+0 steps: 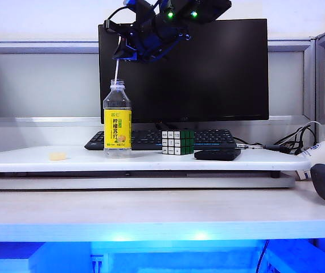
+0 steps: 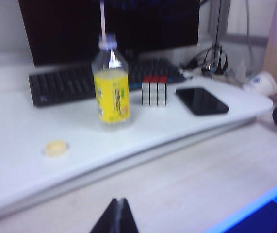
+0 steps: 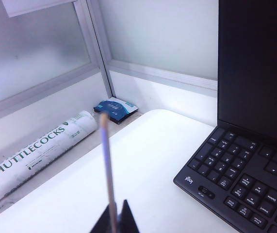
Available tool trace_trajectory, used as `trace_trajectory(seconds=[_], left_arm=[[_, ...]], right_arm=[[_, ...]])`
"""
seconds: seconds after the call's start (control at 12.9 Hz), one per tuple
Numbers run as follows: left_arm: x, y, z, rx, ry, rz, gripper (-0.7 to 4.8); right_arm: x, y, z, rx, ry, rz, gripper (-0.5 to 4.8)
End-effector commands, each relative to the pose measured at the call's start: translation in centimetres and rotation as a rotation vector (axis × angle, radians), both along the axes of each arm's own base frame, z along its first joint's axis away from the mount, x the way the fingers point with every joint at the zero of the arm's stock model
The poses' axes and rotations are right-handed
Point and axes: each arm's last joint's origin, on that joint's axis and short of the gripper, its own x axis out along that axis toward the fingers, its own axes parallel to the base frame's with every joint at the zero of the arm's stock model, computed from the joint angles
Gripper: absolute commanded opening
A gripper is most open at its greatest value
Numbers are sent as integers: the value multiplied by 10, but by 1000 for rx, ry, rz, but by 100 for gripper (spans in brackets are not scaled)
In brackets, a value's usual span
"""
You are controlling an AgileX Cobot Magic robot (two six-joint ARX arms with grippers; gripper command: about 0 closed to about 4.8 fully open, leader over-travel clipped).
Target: Grab a stick from the table and stick it in a plastic bottle.
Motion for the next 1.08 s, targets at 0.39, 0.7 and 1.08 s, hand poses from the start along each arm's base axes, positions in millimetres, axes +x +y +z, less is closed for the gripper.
trace_trajectory(seconds=[0.39, 0.7, 1.08], left_arm=[[-1, 0, 10, -44, -75, -5, -5], [-1, 0, 10, -44, -75, -5, -5], [0, 0, 3, -45, -12, -4, -5]], right_arm=[[-1, -1, 7, 9, -33, -22, -5], [-1, -1, 8, 11, -35, -14, 194], [-12, -9, 39, -36, -189, -22, -6]])
